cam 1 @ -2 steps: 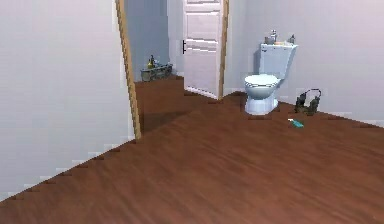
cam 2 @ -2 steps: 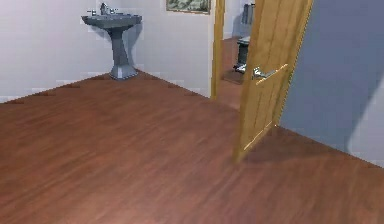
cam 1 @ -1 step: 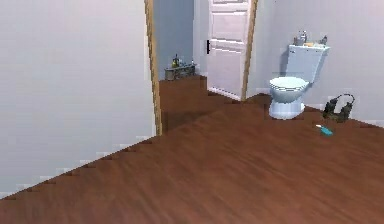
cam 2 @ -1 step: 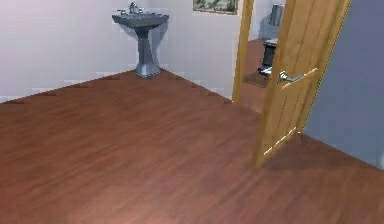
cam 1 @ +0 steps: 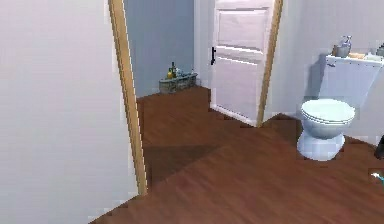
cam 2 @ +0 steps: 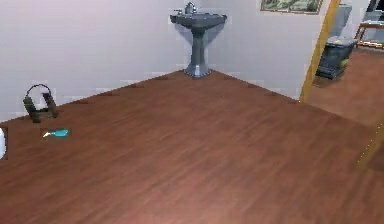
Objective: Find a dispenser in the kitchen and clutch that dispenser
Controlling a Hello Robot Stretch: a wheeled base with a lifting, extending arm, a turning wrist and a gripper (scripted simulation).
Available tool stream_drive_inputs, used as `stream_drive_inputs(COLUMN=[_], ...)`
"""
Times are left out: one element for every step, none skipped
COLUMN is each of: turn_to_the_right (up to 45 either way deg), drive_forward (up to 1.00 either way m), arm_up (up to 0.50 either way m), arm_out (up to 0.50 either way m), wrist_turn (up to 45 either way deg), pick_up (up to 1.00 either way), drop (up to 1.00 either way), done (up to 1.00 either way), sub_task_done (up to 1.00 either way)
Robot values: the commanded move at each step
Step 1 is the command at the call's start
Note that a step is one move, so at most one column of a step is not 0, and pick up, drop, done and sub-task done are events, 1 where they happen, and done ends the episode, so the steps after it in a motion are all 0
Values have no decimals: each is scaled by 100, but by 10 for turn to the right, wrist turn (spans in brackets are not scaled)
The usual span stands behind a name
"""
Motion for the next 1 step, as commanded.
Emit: stream_drive_inputs(turn_to_the_right=[0], drive_forward=[100], arm_up=[0], arm_out=[0], wrist_turn=[0], pick_up=[0], drop=[0], done=[0], sub_task_done=[0])
